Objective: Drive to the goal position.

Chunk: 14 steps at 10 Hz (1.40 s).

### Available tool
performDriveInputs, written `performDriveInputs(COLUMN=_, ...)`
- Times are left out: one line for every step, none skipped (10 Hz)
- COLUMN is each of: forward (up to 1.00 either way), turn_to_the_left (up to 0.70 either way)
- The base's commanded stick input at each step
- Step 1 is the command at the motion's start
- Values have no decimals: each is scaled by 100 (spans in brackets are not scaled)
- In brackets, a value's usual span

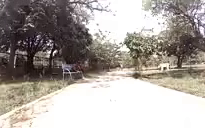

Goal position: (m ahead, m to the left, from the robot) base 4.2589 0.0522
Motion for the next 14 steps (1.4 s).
performDriveInputs(forward=70, turn_to_the_left=0)
performDriveInputs(forward=70, turn_to_the_left=0)
performDriveInputs(forward=70, turn_to_the_left=0)
performDriveInputs(forward=70, turn_to_the_left=0)
performDriveInputs(forward=70, turn_to_the_left=0)
performDriveInputs(forward=70, turn_to_the_left=0)
performDriveInputs(forward=70, turn_to_the_left=0)
performDriveInputs(forward=70, turn_to_the_left=0)
performDriveInputs(forward=70, turn_to_the_left=0)
performDriveInputs(forward=70, turn_to_the_left=0)
performDriveInputs(forward=70, turn_to_the_left=0)
performDriveInputs(forward=70, turn_to_the_left=0)
performDriveInputs(forward=70, turn_to_the_left=0)
performDriveInputs(forward=70, turn_to_the_left=0)
